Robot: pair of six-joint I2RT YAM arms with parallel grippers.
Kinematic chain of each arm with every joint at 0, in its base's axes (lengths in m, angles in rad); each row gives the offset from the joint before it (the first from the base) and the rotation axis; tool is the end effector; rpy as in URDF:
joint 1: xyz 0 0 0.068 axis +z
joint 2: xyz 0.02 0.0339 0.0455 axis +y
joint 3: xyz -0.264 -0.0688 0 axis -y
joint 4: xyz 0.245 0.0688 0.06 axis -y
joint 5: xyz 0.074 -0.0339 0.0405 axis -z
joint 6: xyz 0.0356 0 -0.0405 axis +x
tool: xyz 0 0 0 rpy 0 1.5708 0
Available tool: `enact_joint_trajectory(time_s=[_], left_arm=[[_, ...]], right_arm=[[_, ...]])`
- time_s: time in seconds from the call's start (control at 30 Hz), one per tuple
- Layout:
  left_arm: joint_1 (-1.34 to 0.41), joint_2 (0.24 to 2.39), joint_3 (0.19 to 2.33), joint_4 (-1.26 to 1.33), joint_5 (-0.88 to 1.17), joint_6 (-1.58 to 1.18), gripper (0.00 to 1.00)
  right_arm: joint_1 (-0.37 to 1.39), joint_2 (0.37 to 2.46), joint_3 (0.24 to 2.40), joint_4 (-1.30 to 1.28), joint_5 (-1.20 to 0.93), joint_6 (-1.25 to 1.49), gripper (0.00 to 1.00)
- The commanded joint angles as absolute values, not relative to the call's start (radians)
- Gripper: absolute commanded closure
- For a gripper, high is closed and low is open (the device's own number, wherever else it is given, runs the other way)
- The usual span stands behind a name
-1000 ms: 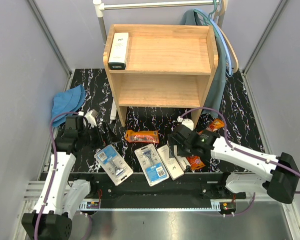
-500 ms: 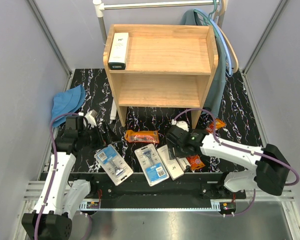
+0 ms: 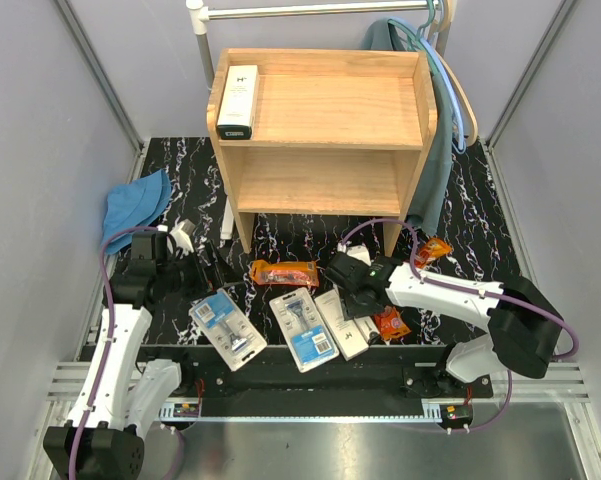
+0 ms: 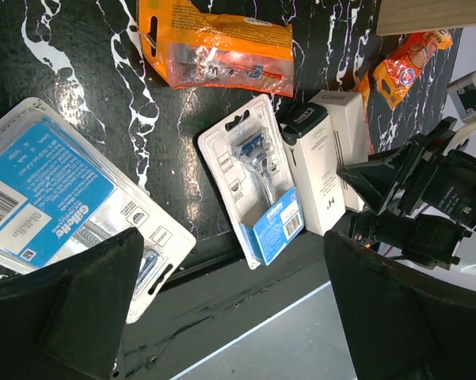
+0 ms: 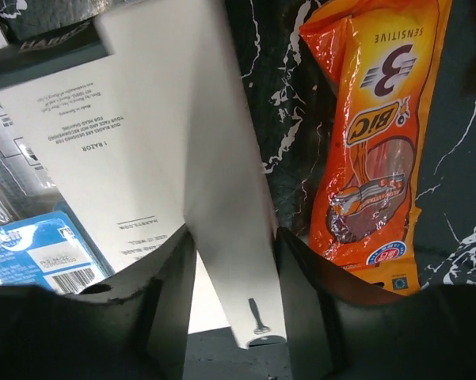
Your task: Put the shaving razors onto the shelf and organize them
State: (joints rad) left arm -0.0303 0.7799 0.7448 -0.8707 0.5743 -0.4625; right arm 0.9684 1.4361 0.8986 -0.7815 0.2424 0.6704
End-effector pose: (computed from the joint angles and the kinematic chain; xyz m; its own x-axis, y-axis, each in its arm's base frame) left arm 0.1427 -0.0237 0.2688 -0.8648 -0.3486 -0.3615 -0.0283 0.7526 -0.6579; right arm 0.1503 0.2034 0.1961 -0.9059 -0.2529 -0.3396 -0.2593 0.9654 -0.0274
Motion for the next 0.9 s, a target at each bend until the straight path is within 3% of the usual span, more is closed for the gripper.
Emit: enact_joint_trajectory(time_s=[0.0, 0.1, 0.63, 0.87], left_arm=[[-0.028, 0.762, 0.767, -0.836, 0.617, -0.469, 0.01], [-0.028, 0.761, 0.767, -0.836, 0.621, -0.468, 0.01], [-0.028, 0.741, 0.787, -0.836, 0.666, -0.453, 0.01], [-0.028, 0.721, 0.785, -0.812, 0.722, -0.439, 0.01]], right_arm=[[0.963, 1.408, 0.925, -0.784, 0.252, 0.675, 0.57], [0.962, 1.404, 0.922, -0.784, 0.253, 0.675, 0.64], [0.962, 1.290, 0.976, -0.836, 0.296, 0.699, 0.69], [0.962, 1.174, 1.020, -0.822, 0.185, 0.700, 0.71]])
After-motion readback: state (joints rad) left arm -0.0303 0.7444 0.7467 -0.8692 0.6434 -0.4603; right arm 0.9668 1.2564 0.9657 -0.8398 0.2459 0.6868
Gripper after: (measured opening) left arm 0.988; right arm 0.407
